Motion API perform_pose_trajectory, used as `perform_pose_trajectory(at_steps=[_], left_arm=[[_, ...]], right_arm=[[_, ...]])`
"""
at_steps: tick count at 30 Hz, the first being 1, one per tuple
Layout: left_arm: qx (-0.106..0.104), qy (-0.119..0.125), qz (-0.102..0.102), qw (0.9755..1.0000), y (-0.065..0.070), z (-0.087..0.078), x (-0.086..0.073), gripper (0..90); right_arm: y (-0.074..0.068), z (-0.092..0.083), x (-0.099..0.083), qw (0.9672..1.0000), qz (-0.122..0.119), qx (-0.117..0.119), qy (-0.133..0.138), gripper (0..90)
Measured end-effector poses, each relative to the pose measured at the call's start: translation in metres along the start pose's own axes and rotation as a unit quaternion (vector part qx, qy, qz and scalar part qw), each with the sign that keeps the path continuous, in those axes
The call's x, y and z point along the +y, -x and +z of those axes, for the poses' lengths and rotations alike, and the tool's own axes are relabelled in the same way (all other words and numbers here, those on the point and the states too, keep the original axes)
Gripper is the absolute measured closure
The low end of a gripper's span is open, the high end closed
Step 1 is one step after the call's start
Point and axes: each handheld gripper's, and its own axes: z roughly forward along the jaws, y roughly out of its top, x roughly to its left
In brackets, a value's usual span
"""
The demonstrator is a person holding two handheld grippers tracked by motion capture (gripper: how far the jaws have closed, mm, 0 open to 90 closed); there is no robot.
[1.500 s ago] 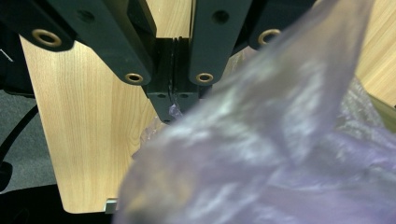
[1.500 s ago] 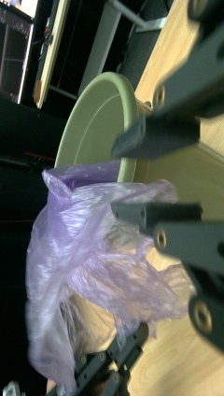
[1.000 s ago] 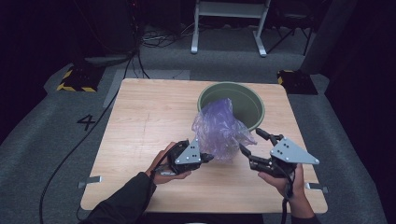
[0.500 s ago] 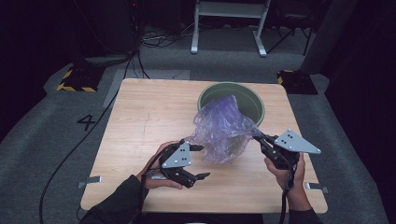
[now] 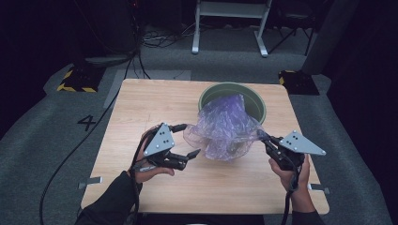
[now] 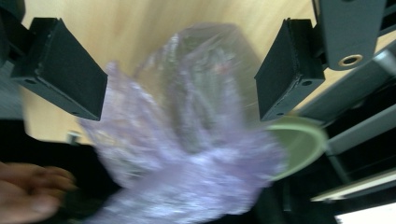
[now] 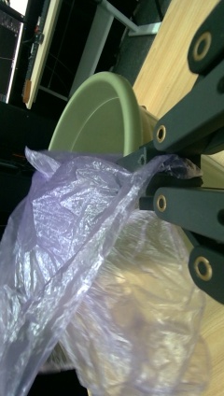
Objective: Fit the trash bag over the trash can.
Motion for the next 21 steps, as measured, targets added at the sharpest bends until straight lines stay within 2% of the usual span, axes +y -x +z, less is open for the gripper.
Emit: perform_pose_trajectory(at_steps=[1, 4, 7, 8, 10, 12, 15, 16, 18, 19, 21], left_arm=[[0.015, 0.005, -0.006, 0.9999, -0.004, 0.000, 0.000, 16.5], [0.028, 0.007, -0.015, 0.9995, -0.017, 0.005, -0.002, 18.3], [0.019, -0.020, -0.040, 0.9988, -0.031, 0.015, -0.004, 18.0], [0.010, -0.022, -0.049, 0.9985, -0.035, 0.018, -0.005, 18.8], [-0.004, -0.026, -0.051, 0.9983, -0.039, 0.023, -0.007, 23.6], [-0.010, -0.034, -0.042, 0.9985, -0.038, 0.028, -0.008, 26.8], [-0.001, -0.055, -0.014, 0.9984, -0.034, 0.034, -0.007, 42.3], [0.003, -0.063, 0.003, 0.9980, -0.033, 0.035, -0.007, 56.3], [0.013, -0.080, 0.030, 0.9963, -0.032, 0.038, -0.005, 69.1], [0.019, -0.082, 0.036, 0.9958, -0.033, 0.039, -0.005, 74.7], [0.023, -0.086, 0.034, 0.9954, -0.040, 0.039, -0.005, 82.4]], right_arm=[[0.001, -0.001, -0.001, 1.0000, 0.001, -0.001, -0.001, 90.0], [0.005, -0.002, -0.003, 1.0000, 0.004, 0.001, -0.006, 90.0], [0.007, -0.003, -0.003, 0.9999, 0.005, 0.002, -0.011, 90.0], [0.007, -0.003, -0.004, 0.9999, 0.007, 0.004, -0.012, 90.0], [0.008, -0.003, -0.005, 0.9999, 0.008, 0.004, -0.014, 90.0], [0.009, -0.003, -0.005, 0.9998, 0.012, 0.003, -0.016, 90.0], [0.011, -0.003, -0.005, 0.9998, 0.012, 0.002, -0.017, 90.0], [0.012, -0.003, -0.004, 0.9998, 0.012, 0.003, -0.018, 90.0], [0.013, -0.003, -0.004, 0.9997, 0.012, 0.002, -0.020, 90.0], [0.014, -0.002, -0.003, 0.9997, 0.009, 0.002, -0.022, 90.0], [0.017, -0.001, -0.003, 0.9994, 0.012, 0.001, -0.032, 90.0]])
